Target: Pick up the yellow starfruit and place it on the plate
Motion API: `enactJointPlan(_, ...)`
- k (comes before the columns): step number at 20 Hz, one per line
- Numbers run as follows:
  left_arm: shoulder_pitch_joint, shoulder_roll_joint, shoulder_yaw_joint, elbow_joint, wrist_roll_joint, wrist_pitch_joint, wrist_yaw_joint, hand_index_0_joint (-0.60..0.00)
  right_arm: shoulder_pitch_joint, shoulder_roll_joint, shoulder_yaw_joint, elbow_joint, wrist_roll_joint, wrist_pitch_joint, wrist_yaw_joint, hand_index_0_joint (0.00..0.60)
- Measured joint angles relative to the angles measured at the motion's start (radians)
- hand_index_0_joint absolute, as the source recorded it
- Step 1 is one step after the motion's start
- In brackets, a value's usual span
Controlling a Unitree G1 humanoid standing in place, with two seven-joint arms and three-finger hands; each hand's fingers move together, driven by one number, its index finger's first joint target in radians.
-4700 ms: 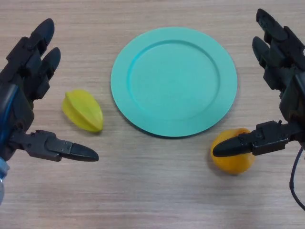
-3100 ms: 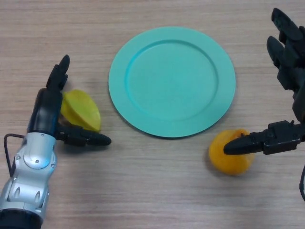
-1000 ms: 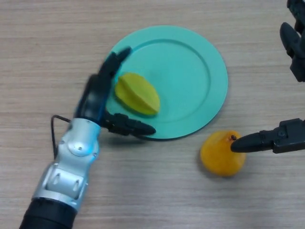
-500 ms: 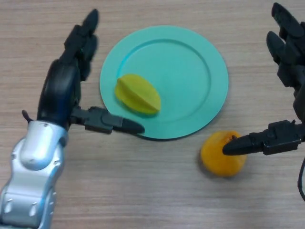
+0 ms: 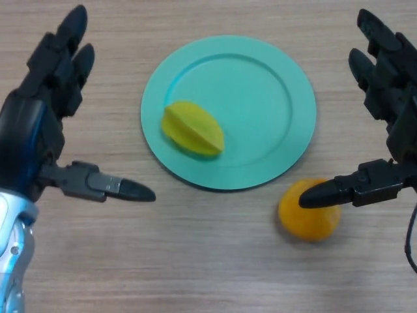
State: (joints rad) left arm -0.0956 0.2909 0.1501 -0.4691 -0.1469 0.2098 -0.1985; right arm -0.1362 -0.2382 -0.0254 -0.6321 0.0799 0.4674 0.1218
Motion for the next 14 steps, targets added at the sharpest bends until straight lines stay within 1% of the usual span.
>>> enactJointPlan(2, 0.031, 0.001, 0.013, -0.003, 0.000, 0.000, -0.036, 0.000, 0.005, 0.000, 0.003, 0.009, 0.000, -0.044, -0.003, 0.000)
enactJointPlan(3, 0.044, 0.004, 0.039, -0.017, 0.000, 0.000, -0.056, 0.000, 0.005, 0.001, 0.003, 0.025, -0.001, -0.053, -0.003, 0.000)
enactJointPlan(4, 0.048, 0.005, 0.059, -0.036, 0.000, 0.001, -0.056, 0.000, 0.008, 0.001, 0.003, 0.033, -0.001, -0.053, -0.003, 0.000)
enactJointPlan(5, 0.048, 0.011, 0.091, -0.058, -0.001, 0.002, -0.057, 0.000, 0.012, 0.002, 0.004, 0.035, -0.001, -0.053, -0.003, 0.000)
enactJointPlan(6, 0.045, 0.020, 0.106, -0.061, -0.001, 0.002, -0.057, 0.000, 0.012, 0.003, 0.004, 0.035, -0.001, -0.053, -0.003, 0.000)
enactJointPlan(8, 0.042, 0.022, 0.107, -0.062, -0.006, 0.013, -0.057, 0.000, 0.008, 0.003, 0.004, 0.034, -0.002, -0.053, -0.003, 0.000)
enactJointPlan(9, 0.042, 0.021, 0.105, -0.069, -0.039, 0.042, -0.057, 0.000, 0.006, 0.003, 0.006, 0.034, -0.003, -0.053, -0.003, 0.000)
enactJointPlan(11, 0.043, 0.019, 0.105, -0.072, -0.039, 0.043, -0.056, 0.000, 0.004, 0.010, 0.006, 0.034, -0.005, -0.053, -0.003, 0.000)
enactJointPlan(14, 0.055, 0.017, 0.105, -0.076, -0.040, 0.043, -0.056, 0.000, 0.002, 0.010, 0.006, 0.034, -0.007, -0.053, -0.002, 0.000)
